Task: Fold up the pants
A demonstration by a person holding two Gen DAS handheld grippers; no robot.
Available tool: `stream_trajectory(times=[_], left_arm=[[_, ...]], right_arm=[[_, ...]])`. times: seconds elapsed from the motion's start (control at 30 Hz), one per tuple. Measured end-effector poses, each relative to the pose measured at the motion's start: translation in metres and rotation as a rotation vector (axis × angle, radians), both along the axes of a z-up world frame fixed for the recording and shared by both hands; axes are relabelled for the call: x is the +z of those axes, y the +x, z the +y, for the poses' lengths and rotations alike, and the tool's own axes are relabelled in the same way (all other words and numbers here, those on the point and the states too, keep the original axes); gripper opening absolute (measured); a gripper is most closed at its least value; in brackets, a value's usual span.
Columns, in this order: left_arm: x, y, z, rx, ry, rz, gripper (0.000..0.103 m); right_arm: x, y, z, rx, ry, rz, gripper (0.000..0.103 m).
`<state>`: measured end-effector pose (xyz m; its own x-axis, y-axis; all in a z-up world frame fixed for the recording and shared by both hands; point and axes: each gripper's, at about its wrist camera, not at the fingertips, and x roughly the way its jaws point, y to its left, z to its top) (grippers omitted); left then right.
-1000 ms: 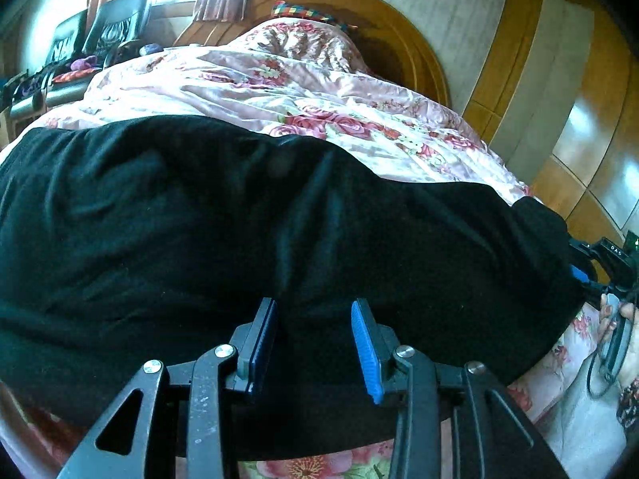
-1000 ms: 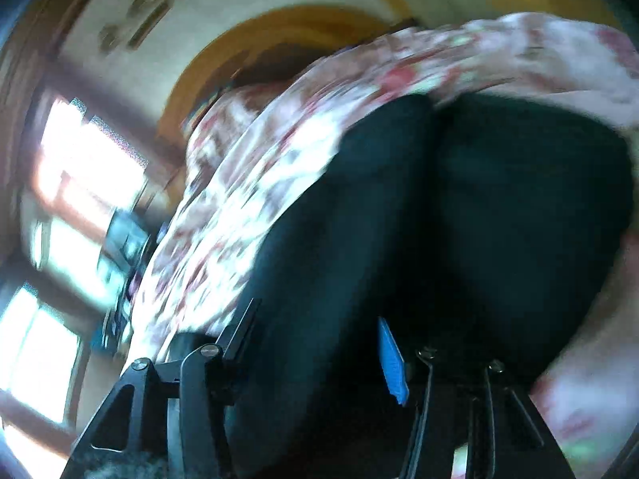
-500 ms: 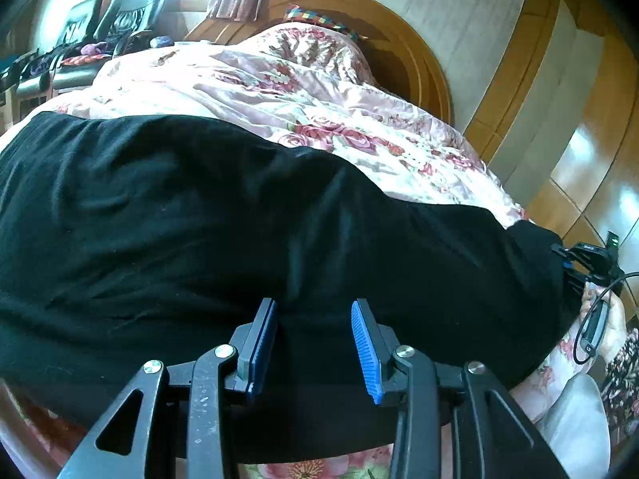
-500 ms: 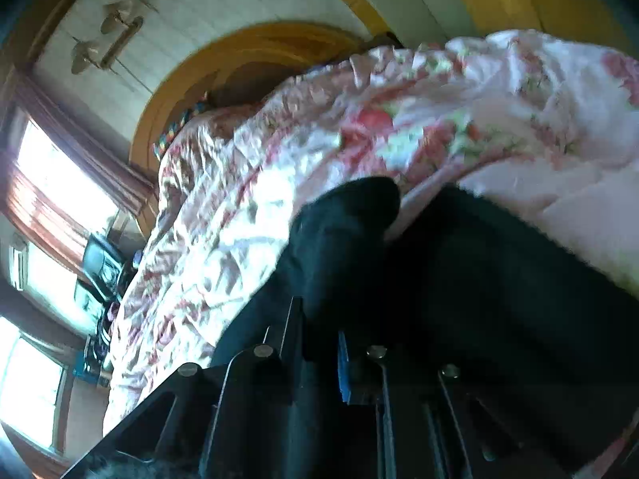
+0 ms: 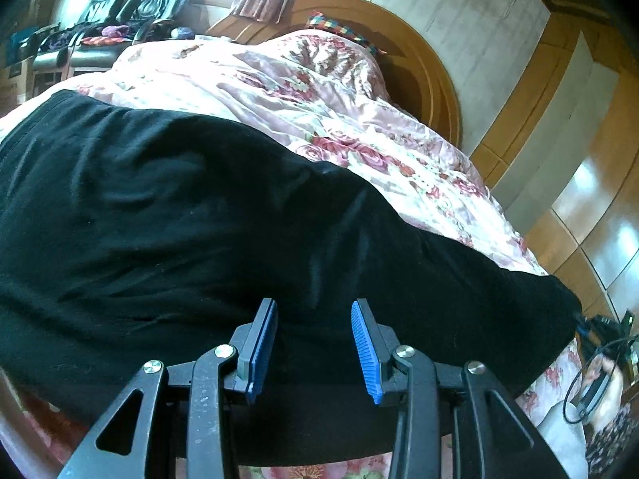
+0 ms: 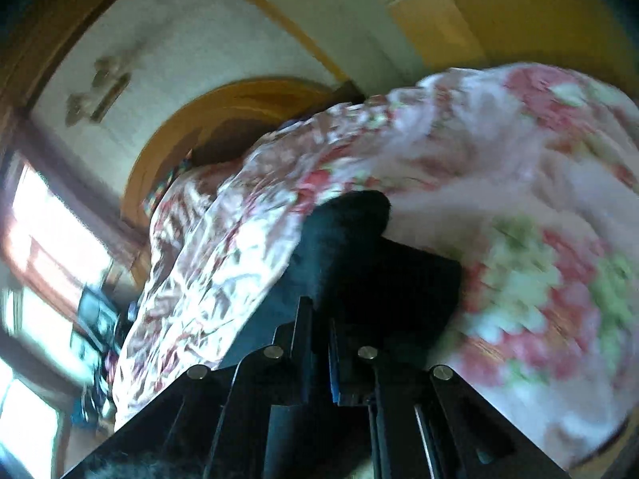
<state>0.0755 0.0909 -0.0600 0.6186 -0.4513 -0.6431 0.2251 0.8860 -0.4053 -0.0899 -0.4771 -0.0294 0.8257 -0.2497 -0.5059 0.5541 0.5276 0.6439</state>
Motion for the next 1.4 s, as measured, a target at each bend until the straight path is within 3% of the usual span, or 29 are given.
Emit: stream_trajectory(times=[0.1,0.2,0.3,0.33,0.4,0.47,0.5,0.53,0.7,0.9,0.97,1.03,1.13,1.2,1.3,1.4], left_arm=[[-0.001,0.0,-0.003,-0.007,0.018,0.0,0.039],[-0.002,-0.001,-0.006,-0.02,0.03,0.002,0.039],[-0.002,-0.002,-0.01,-0.032,0.04,0.001,0.039],[-0.002,-0.002,-0.011,-0.038,0.046,-0.001,0.039],[-0.003,-0.002,-0.013,-0.049,0.055,-0.003,0.039],[-0.003,-0.003,-0.015,-0.057,0.066,-0.006,0.039],[-0.003,-0.003,-0.016,-0.059,0.068,-0.007,0.039],[-0.003,-0.003,-0.016,-0.059,0.068,-0.006,0.039],[-0.004,-0.002,-0.015,-0.058,0.064,0.003,0.039],[-0.005,-0.002,-0.015,-0.058,0.065,0.007,0.039],[-0.005,-0.002,-0.014,-0.056,0.056,0.012,0.039],[-0.004,-0.002,-0.012,-0.048,0.047,0.015,0.039],[0.002,-0.005,-0.011,-0.034,0.063,-0.011,0.039],[0.008,-0.008,-0.015,-0.041,0.065,-0.035,0.039],[0.019,-0.01,-0.026,-0.064,0.085,-0.068,0.039],[0.025,-0.003,-0.041,-0.093,0.115,-0.073,0.039]], right_arm=[[-0.017,-0.009,0.003,-0.024,-0.011,0.054,0.007],[-0.017,-0.008,0.004,-0.009,-0.012,0.047,0.007],[-0.014,-0.004,0.003,0.022,-0.019,0.012,0.015],[-0.015,-0.003,0.003,0.029,-0.019,0.009,0.025],[-0.02,0.004,0.001,0.048,-0.015,0.025,0.028],[-0.02,0.007,0.001,0.064,-0.015,0.038,0.024],[-0.019,0.007,0.003,0.073,-0.02,0.04,0.012],[-0.017,0.007,0.005,0.079,-0.025,0.043,0.008],[0.0,-0.007,0.018,0.05,-0.091,0.018,0.008],[-0.017,-0.002,0.013,0.002,-0.067,0.164,0.009],[-0.007,-0.003,0.019,-0.02,-0.123,0.192,0.012],[0.01,-0.008,0.033,-0.067,-0.246,0.203,0.02],[0.039,-0.015,0.058,-0.118,-0.443,0.165,0.029],[0.053,-0.015,0.078,-0.094,-0.556,0.13,0.032],[0.063,0.001,0.115,0.038,-0.7,0.1,0.038],[0.049,0.026,0.135,0.267,-0.622,0.095,0.039]])
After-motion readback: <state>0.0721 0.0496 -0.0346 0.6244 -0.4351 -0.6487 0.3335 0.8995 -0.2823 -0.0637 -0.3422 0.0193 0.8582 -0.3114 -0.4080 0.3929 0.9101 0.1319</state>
